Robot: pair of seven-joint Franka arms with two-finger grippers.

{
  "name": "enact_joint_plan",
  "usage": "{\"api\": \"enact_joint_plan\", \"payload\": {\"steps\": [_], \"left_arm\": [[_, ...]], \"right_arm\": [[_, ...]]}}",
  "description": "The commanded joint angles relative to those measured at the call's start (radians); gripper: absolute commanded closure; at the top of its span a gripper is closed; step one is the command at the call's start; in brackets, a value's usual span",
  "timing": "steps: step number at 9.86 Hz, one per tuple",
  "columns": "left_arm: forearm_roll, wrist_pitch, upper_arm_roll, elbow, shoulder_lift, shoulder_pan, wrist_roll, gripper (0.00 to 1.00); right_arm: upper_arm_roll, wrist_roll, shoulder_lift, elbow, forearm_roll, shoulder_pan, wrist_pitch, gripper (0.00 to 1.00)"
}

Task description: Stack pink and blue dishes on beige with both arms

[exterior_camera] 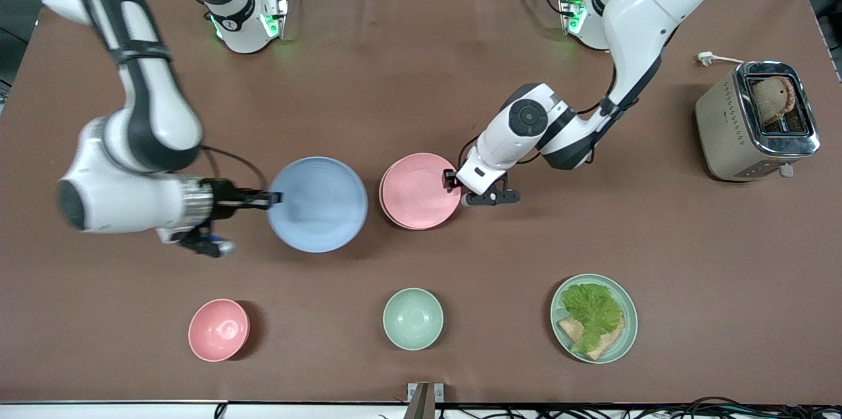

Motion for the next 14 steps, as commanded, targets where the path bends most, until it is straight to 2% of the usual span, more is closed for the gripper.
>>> {"api": "enact_joint_plan", "payload": {"steps": [1,3,4,6,7,8,9,11,12,13,14], "left_arm": [[0.011,-0.098,0.083,-0.079,-0.162,0.004,0.112,0.00],[0.003,-0.200,0.173,-0.109,-0.305,0.009,0.235,0.00],[-0.005,-0.235,0.222,-0.104,-0.345,0.009,0.332,0.00],[-0.064,-0.272,0.300,-0.097,-0.431,0.006,0.446,0.00],[-0.148,-0.313,0.348,-0.075,-0.474,0.000,0.536,0.00],[-0.234,-0.390,0.379,-0.028,-0.505,0.000,0.625,0.00],[-0.288,-0.526,0.416,0.061,-0.517,-0.003,0.702,0.00],[-0.304,-0.812,0.456,0.272,-0.517,-0.002,0.779,0.00],[-0.310,-0.935,0.471,0.355,-0.520,-0.002,0.823,0.00],[-0.310,-1.026,0.499,0.421,-0.528,-0.002,0.847,0.00],[-0.318,-1.071,0.525,0.458,-0.549,0.000,0.868,0.00]], "right_arm": [[0.154,0.065,-0.053,-0.173,0.005,-0.017,0.199,0.99],[0.296,0.151,-0.037,-0.264,0.005,-0.016,0.445,0.99],[0.331,0.183,-0.011,-0.293,0.005,0.003,0.543,0.99],[0.335,0.189,0.024,-0.331,-0.001,0.036,0.650,0.98],[0.335,0.186,0.027,-0.345,-0.005,0.036,0.667,0.98],[0.335,0.185,0.027,-0.354,-0.010,0.038,0.670,0.98],[0.335,0.185,0.038,-0.365,-0.012,0.046,0.694,0.97],[0.335,0.185,0.070,-0.368,-0.013,0.061,0.753,0.96],[0.335,0.180,0.072,-0.370,-0.013,0.061,0.751,0.89],[0.335,0.176,0.072,-0.368,-0.015,0.053,0.745,0.54],[0.333,0.168,0.067,-0.368,-0.016,0.050,0.745,0.03]]}}
